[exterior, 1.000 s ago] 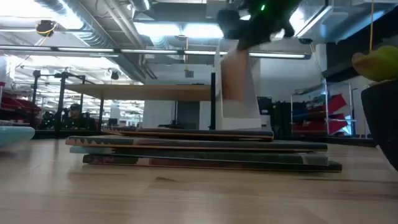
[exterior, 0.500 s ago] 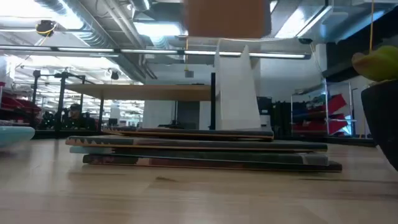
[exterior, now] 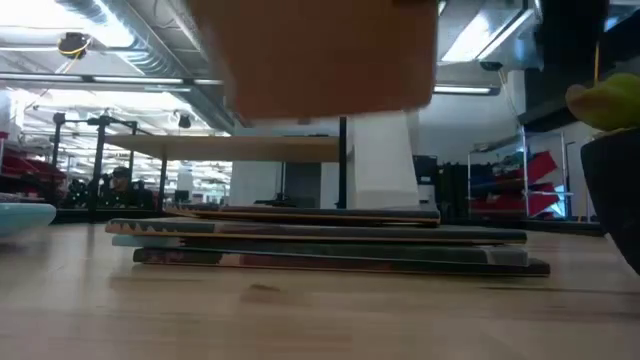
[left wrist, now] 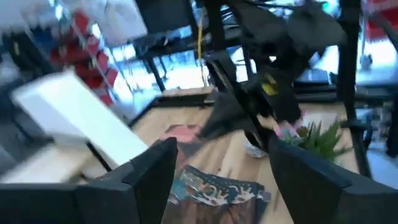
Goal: Stock shelves
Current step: Remove the brown book from the book organizer, then adjust the books
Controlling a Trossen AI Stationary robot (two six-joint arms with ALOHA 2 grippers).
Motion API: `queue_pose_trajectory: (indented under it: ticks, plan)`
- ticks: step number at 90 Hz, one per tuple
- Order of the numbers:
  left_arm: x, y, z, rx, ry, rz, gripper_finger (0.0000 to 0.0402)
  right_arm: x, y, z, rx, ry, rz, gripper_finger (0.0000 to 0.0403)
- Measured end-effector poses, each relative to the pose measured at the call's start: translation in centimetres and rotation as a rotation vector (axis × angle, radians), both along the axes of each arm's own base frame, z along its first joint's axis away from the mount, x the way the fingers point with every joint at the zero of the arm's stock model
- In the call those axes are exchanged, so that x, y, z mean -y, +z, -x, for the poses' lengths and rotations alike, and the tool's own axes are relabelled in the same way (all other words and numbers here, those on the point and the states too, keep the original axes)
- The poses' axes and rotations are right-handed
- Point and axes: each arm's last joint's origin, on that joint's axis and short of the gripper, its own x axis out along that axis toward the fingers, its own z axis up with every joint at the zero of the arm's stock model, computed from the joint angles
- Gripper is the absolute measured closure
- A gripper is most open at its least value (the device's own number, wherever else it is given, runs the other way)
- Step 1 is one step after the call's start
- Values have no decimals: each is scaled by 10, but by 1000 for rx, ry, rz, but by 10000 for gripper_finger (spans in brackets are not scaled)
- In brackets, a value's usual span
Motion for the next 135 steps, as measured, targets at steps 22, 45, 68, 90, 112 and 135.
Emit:
queue_pose_trajectory:
  ticks: [22,45,68,90,112,135]
  plan:
    - [-52,-15,-2,-165,173,169,165,10,-26,-11,-114,20,-3,402]
    - [-82,-46,-11,-280,313,167,165,14,-33,-8,-171,30,-113,393]
    - [-85,-71,-15,-300,323,213,165,14,-36,-6,-185,31,-201,356]
    - [-80,-78,-11,-315,301,239,165,12,-34,-6,-205,48,-214,304]
    - [-75,-78,-7,-333,270,211,165,2,-1,-16,-305,88,-289,234]
    - [-65,-78,-7,-359,186,162,165,-4,47,-23,-353,68,-398,206]
